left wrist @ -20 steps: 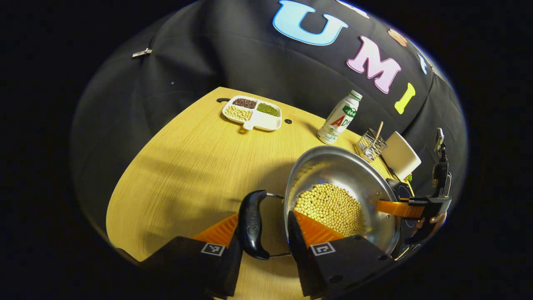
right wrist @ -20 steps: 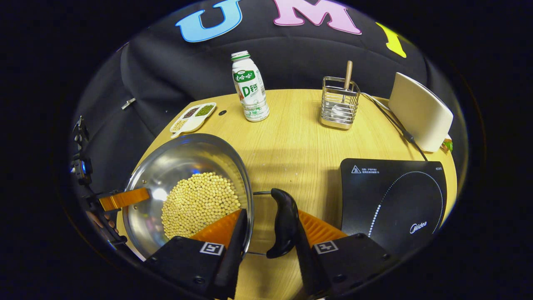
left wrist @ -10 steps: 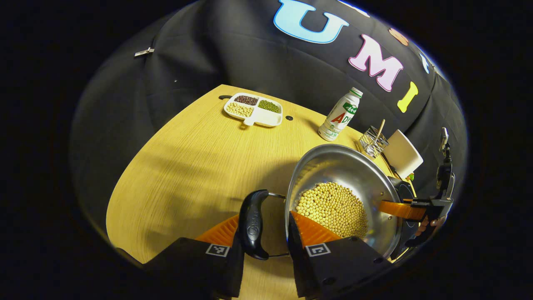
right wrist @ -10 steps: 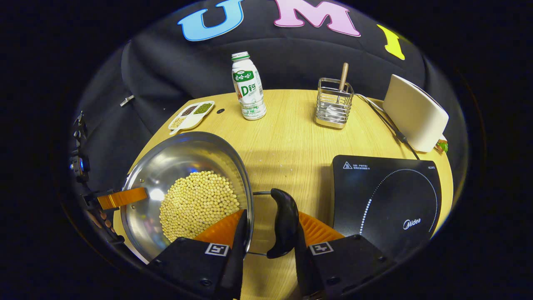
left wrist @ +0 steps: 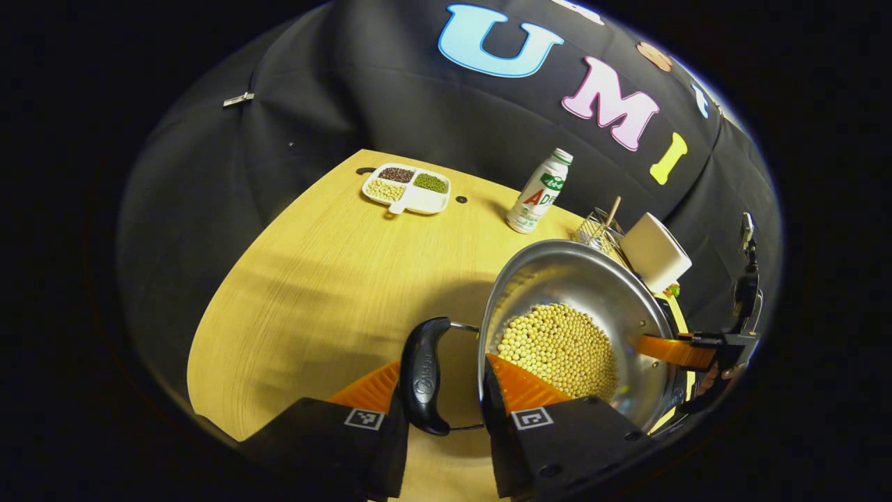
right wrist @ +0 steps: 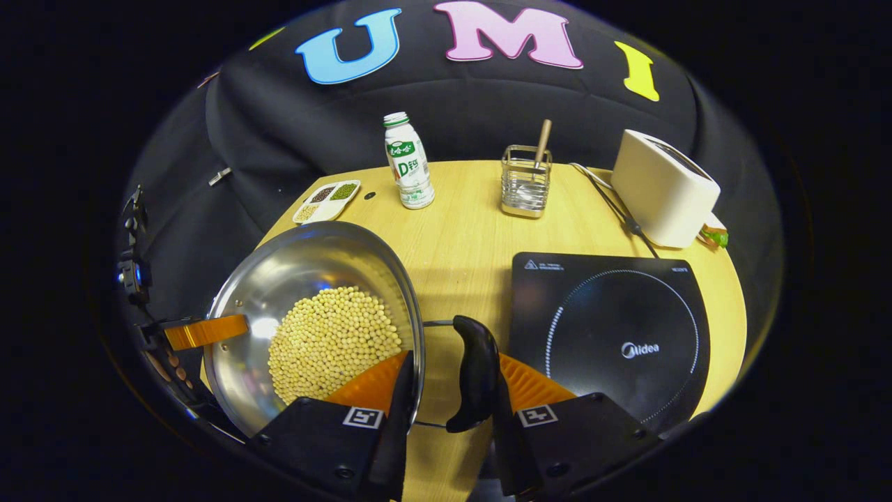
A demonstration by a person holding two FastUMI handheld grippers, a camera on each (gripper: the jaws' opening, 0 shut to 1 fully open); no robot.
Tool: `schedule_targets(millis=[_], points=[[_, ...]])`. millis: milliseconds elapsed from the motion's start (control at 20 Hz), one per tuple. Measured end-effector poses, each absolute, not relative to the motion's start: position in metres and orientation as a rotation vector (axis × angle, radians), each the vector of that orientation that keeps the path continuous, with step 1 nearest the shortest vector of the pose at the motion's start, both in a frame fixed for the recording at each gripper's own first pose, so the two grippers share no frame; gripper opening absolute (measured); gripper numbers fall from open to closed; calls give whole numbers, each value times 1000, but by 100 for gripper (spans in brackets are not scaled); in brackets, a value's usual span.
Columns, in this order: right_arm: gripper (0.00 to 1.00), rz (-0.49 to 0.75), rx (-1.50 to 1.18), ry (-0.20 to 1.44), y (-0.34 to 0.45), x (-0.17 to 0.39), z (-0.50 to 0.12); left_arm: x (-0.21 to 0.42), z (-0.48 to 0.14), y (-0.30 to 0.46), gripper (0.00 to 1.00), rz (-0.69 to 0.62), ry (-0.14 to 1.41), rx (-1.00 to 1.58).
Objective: First push the handle of the pot to place it horizontally, then grasp the pot with both hands and set it on the induction cooktop.
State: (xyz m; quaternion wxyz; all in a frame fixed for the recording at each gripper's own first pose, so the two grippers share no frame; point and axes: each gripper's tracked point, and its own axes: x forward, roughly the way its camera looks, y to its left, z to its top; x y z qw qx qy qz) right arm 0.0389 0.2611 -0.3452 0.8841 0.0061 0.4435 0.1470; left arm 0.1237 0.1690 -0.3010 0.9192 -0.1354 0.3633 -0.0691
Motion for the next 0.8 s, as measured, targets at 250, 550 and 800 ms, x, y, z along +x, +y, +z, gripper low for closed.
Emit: schedule_targets(millis=[250, 550, 800], points=[[55, 274, 33, 912, 218, 24, -319, 107, -279, 128, 52, -157, 756, -274], [55, 228, 51, 898, 157, 23, -299, 107, -259, 66, 52, -201, 748, -249], [55, 201, 70, 870, 111, 33, -286, 116, -248, 16, 51, -231, 742, -237]])
